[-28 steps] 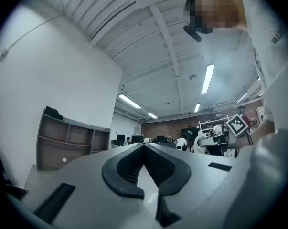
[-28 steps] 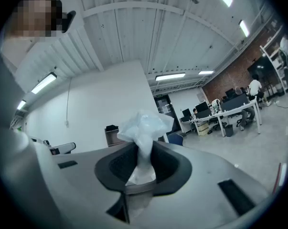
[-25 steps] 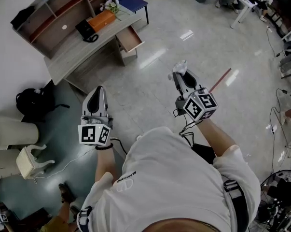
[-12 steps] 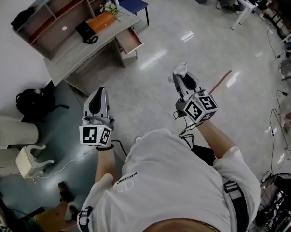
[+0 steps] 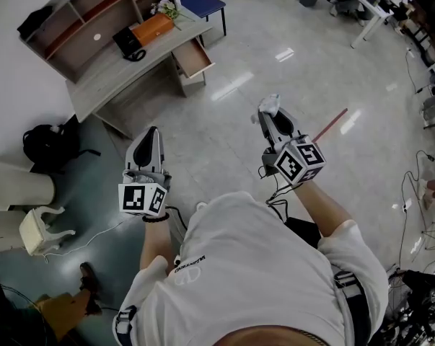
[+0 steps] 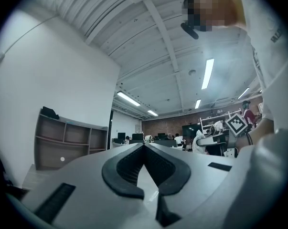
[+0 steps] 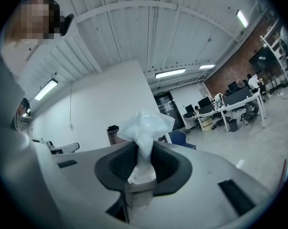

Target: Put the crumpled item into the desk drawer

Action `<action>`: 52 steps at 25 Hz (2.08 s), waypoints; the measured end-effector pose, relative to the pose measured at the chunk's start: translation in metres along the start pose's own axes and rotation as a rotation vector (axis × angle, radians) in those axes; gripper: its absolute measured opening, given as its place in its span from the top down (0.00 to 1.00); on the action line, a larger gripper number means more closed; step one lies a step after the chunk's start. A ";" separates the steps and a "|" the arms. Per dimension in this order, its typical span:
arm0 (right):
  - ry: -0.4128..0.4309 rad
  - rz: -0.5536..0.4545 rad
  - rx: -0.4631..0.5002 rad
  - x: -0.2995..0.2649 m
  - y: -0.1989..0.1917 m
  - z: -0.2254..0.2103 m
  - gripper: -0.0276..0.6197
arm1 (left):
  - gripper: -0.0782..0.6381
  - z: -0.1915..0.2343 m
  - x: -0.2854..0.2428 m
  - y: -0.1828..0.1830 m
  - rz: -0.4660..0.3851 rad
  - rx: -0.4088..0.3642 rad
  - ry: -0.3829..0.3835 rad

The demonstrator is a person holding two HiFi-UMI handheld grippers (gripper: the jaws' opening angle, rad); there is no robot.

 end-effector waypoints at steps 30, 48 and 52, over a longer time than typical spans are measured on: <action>0.058 0.047 0.005 -0.064 -0.004 -0.035 0.84 | 0.89 0.018 -0.049 -0.025 -0.008 0.044 0.079; 0.013 0.066 -0.013 -0.219 -0.025 -0.013 0.84 | 0.89 0.166 -0.127 -0.045 0.014 0.071 0.034; 0.003 0.069 -0.004 -0.251 -0.029 -0.004 0.84 | 0.89 0.197 -0.141 -0.050 0.012 0.081 0.017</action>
Point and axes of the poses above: the fingertips, and each gripper's own axes: x backward along the fingers, z to its left, y out of its top, the point moved 5 cm from there along x, backward along the fingers, and after that the axes turned 1 degree about y, right-handed, at the moved point
